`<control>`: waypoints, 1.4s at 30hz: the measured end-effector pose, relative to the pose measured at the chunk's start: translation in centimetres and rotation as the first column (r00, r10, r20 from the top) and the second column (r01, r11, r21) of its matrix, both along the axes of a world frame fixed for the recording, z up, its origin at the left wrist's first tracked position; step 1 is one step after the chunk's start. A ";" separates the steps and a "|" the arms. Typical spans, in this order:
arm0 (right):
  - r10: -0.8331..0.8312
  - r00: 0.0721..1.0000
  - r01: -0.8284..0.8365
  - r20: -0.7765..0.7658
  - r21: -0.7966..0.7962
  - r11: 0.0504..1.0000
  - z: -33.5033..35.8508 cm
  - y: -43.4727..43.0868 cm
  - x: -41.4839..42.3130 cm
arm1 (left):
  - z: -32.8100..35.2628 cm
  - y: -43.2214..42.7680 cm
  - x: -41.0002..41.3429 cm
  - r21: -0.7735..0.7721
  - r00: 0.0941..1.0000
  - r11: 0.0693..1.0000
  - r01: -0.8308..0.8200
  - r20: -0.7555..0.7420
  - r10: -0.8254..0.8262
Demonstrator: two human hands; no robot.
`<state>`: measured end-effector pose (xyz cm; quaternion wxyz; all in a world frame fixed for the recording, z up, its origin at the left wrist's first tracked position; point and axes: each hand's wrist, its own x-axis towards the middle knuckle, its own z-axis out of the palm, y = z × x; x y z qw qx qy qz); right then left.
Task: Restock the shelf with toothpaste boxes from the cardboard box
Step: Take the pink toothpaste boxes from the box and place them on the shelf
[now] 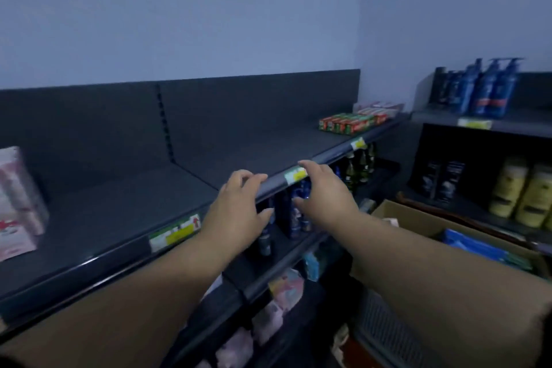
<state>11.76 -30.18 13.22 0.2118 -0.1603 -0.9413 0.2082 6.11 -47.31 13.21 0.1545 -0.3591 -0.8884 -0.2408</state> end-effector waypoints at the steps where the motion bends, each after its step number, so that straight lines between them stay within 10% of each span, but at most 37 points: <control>1: -0.033 0.999 0.033 0.011 0.003 0.999 -0.3 2.4 1.4 | -0.4 2.6 0.9 -0.006 0.999 1.000 0.030 0.010 -0.030; 18: -0.454 0.844 0.448 0.285 0.093 0.889 -10.4 30.2 19.3 | -10.7 32.1 7.3 -0.110 0.937 0.952 0.287 0.239 -0.255; 31: -0.390 0.796 0.419 0.463 0.044 0.907 -18.4 37.0 9.9 | -20.0 43.1 -4.3 -0.270 0.863 0.870 0.412 0.422 -0.278; 42: -0.412 0.717 0.439 0.562 0.095 0.893 -23.5 40.2 2.7 | -24.3 52.5 -10.5 -0.580 0.841 0.640 0.505 0.160 -0.518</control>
